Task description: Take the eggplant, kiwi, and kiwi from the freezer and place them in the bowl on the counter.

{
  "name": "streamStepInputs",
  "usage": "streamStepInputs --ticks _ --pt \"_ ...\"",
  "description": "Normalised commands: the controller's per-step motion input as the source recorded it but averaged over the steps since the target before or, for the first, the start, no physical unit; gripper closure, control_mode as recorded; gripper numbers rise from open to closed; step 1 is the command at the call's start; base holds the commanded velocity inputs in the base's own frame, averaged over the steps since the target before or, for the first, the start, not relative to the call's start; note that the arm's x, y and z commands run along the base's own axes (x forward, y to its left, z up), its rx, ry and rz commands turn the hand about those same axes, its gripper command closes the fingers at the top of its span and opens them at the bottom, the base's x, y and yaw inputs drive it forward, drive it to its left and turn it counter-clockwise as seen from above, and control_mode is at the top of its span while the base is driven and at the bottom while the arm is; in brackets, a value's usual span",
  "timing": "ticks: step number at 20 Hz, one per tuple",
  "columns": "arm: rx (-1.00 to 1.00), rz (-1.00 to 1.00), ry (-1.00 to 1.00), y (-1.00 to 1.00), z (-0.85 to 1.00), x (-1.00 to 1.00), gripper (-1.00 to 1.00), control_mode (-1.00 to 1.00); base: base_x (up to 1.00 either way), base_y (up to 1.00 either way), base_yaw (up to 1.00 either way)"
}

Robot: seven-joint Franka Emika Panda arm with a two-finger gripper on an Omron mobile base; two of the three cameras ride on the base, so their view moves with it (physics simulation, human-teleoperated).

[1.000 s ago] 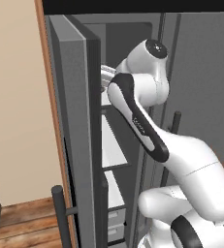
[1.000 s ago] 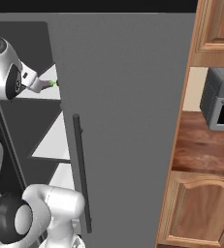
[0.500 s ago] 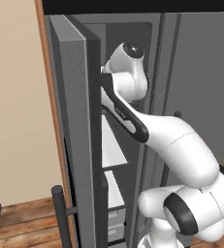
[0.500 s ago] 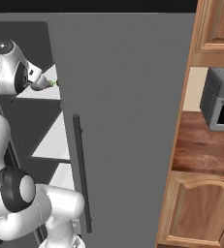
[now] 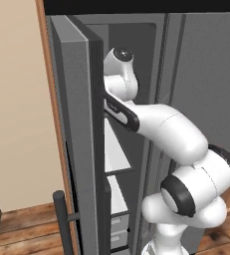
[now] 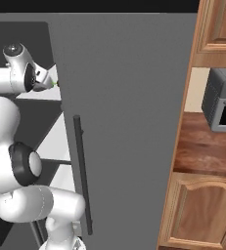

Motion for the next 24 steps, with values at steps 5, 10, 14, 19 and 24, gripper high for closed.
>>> streamStepInputs --ticks 5,10,14,19,24 --pt "-0.01 0.0 0.01 0.2 -0.16 0.51 -1.0 -1.0 0.0 0.0 0.0" --pt "0.0 0.0 0.07 0.08 -0.16 0.11 -1.0 -1.0 0.0 0.0 0.0" --pt "0.0 0.0 0.07 0.0 -0.14 0.01 -1.0 -1.0 0.0 0.0 0.0" --pt "-0.05 0.0 0.08 0.04 -0.31 0.07 1.0 -1.0 0.0 0.0 0.0" --pt "-0.05 0.0 -0.01 0.0 -0.27 0.0 1.0 -1.0 0.0 0.0 0.0"
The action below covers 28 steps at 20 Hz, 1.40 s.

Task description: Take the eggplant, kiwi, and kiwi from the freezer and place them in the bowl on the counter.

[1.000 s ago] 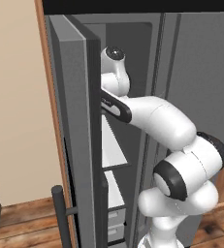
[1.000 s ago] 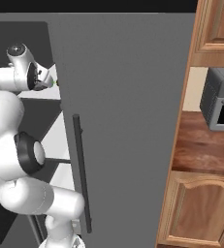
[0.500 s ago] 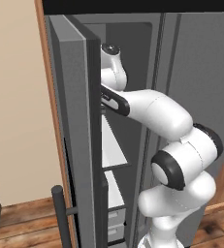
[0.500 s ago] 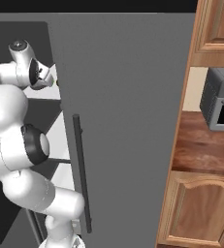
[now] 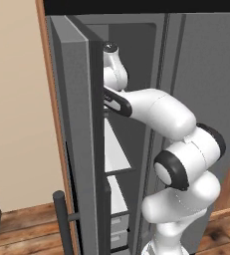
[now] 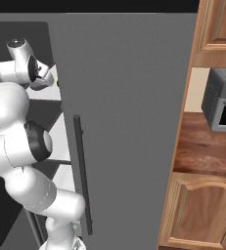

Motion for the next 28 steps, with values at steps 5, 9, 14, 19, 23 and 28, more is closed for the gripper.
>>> streamStepInputs --ticks 5,9,14,19,23,28 --pt "-0.01 0.0 -0.01 0.0 0.0 -0.01 1.0 -1.0 0.0 0.0 0.0" --pt "0.0 0.0 -0.08 0.0 0.0 -0.38 1.0 -1.0 0.0 0.0 0.0" --pt "-0.02 0.0 -0.35 0.0 0.28 -0.96 1.0 -1.0 0.0 0.0 0.0" --pt "0.03 -0.08 -0.17 -0.03 0.12 -1.0 1.0 -1.0 0.0 0.0 0.0" --pt "0.13 -0.13 0.08 -0.19 0.0 -1.0 1.0 -1.0 0.0 0.0 0.0" --pt "0.15 -0.16 0.15 -0.49 -0.01 -1.0 1.0 -1.0 0.0 0.0 0.0"
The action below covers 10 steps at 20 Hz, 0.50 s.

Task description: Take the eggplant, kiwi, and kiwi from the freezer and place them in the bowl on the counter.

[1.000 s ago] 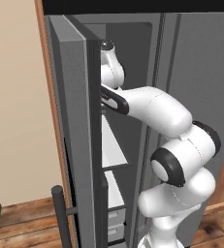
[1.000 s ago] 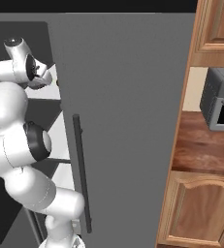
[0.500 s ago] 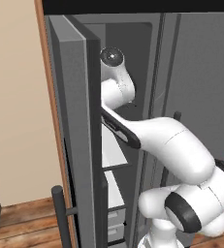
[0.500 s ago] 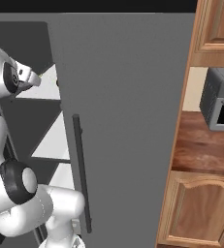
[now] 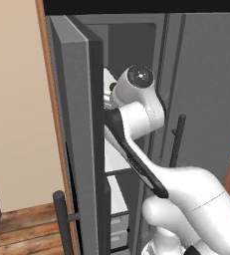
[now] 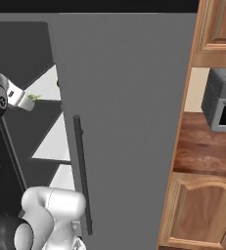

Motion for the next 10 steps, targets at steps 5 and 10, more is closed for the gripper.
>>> streamStepInputs --ticks 5,10 --pt "0.16 -0.23 0.24 -0.99 -0.24 -1.0 1.0 -1.0 0.0 0.0 0.0" --pt "0.04 -0.13 0.19 -0.6 -0.41 -0.6 1.0 1.0 -0.4 -0.38 -0.08"
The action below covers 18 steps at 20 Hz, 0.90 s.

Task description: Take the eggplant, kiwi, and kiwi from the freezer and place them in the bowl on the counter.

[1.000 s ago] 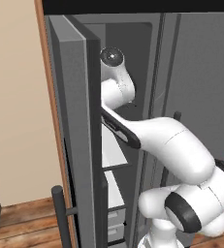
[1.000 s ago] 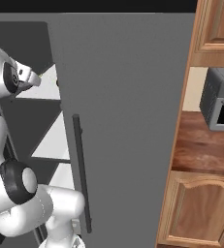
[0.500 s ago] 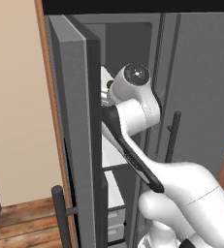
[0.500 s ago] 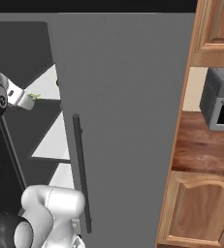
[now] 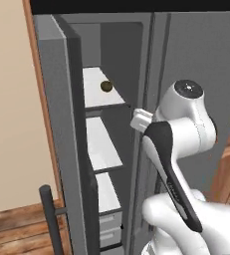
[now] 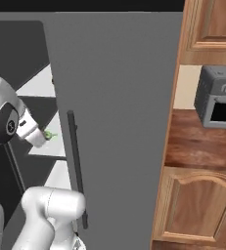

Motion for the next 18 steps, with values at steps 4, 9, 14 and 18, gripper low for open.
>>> streamStepInputs --ticks 4,9,14,18 --pt "0.0 0.0 0.0 0.0 0.0 0.0 1.0 1.0 -1.0 -0.91 -0.2" --pt "0.0 0.0 0.0 0.0 0.0 0.0 1.0 1.0 -0.92 -1.0 -0.18" --pt "0.0 0.0 0.0 0.0 0.0 0.0 1.0 1.0 -0.07 -1.0 -0.09" --pt "0.0 0.0 0.0 0.0 0.0 0.0 1.0 1.0 0.37 -1.0 0.0"
